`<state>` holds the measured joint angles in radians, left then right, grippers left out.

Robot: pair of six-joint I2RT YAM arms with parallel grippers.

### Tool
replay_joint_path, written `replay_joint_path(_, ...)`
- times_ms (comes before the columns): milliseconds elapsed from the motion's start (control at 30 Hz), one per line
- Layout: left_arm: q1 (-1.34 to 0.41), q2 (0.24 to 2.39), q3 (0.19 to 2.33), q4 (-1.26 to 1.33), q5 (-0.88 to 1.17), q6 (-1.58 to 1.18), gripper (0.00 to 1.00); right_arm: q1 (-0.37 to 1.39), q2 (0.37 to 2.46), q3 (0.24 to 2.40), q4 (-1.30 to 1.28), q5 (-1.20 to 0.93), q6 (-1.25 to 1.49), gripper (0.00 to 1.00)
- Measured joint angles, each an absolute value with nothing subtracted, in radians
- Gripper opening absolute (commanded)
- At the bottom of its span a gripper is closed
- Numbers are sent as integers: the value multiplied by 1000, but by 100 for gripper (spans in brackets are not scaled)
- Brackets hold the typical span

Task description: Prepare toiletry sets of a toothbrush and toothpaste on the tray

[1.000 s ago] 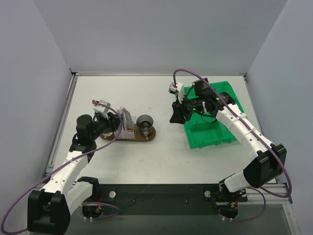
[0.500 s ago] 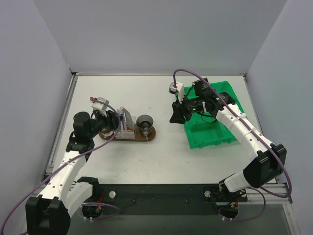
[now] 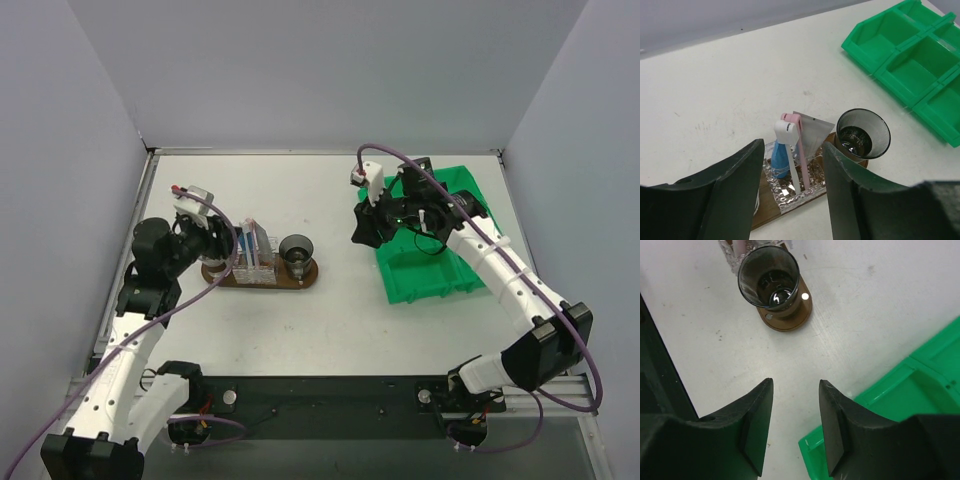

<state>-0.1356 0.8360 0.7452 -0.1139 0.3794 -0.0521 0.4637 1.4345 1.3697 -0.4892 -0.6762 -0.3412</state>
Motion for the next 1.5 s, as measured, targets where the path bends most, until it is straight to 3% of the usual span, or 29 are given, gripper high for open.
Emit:
replay_joint_path(67,-135,823,778,-150,352,-40,66,464,1412,1365,-479,-627,-336,39)
replay_joint_path(133,-134,814,810,-182,321,-39,72,464,1387,1365,-471,-566,-329,54)
replay_joint_path(300,-117,807,871,-206,229,-45,83,462,1328,1349,-452,-392,-307,57)
replay_joint_path(333,-114,809,881,-210,213,-46,84,459,1320,1345,-450,-368,-303,65)
replay_joint_path(367,-111,811,891,-214,202,-47,86,455,1306,1333,-440,-331,-296,67)
replay_joint_path(400,-109,814,900,-217,190,-47,87,448,1291,1319,-431,-294,-284,87)
replay_joint_path(533,-96,834,925,-220,150,-48,89,363,1205,1234,-368,-181,-220,96)
replay_joint_path(700,-68,856,926,-221,129,-43,90,228,1085,1137,-279,-44,-147,99)
replay_joint_path(1100,-13,914,992,-236,112,4,90,224,950,1097,-213,253,-135,100)
replay_joint_path(1500,38,912,994,-236,112,7,90,224,888,1055,-192,315,-134,100)
